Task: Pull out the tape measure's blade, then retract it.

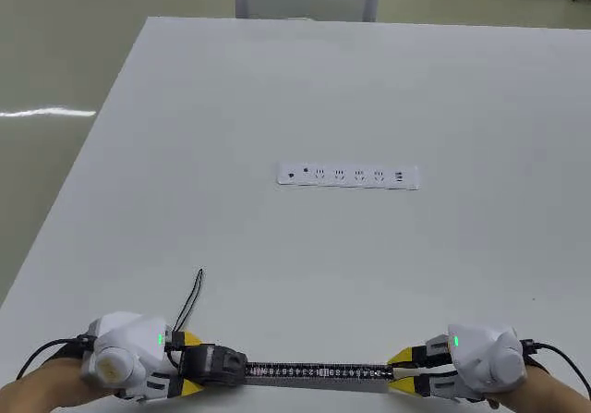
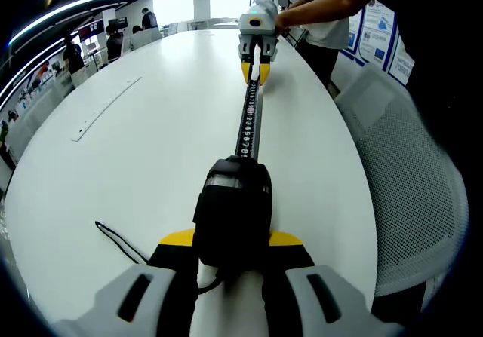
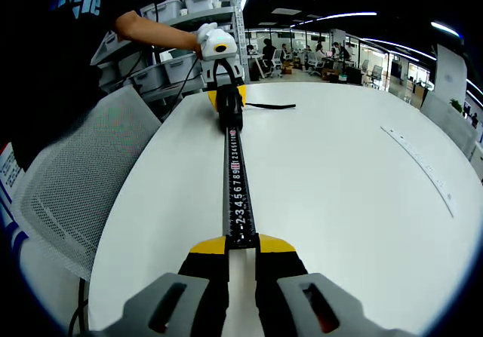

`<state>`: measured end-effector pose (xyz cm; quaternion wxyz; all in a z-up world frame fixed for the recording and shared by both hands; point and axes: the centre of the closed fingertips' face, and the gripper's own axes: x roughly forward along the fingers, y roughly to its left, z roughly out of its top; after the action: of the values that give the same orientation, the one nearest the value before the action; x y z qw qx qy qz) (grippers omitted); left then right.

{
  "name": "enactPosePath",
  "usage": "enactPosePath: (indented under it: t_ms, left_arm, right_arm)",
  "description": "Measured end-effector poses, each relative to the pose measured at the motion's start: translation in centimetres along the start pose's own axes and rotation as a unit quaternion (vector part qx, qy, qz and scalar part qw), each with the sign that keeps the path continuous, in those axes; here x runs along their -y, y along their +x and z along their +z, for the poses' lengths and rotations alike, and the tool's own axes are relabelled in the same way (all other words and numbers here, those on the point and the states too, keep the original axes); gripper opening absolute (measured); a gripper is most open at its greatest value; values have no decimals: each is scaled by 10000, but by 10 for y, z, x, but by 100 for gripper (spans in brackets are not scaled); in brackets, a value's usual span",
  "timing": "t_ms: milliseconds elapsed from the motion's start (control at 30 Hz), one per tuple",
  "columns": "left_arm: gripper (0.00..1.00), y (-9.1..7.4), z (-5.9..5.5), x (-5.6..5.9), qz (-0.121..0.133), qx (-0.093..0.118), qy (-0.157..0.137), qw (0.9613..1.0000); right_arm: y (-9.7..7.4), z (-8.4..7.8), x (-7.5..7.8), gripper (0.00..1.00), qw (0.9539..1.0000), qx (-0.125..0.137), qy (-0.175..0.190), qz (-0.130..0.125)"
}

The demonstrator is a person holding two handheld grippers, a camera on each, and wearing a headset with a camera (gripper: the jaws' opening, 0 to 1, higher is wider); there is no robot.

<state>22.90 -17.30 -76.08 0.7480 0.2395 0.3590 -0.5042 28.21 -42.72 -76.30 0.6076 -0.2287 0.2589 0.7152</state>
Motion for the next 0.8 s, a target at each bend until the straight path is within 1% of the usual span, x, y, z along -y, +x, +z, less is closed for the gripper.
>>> enactPosePath:
  t_ms: [367, 467, 800]
  left_arm:
    - [28, 0, 1, 0, -26, -34, 16, 10000]
    - [28, 0, 2, 1, -25, -36, 16, 10000]
    - [28, 1, 2, 0, -37, -43, 19, 10000]
  right_arm:
    - [-7, -7, -1, 10, 10000, -3, 70, -29]
    - [-9, -11, -1, 10, 10000, -25, 85, -37]
    - [-13, -16, 0, 10, 9999, -81, 115, -65]
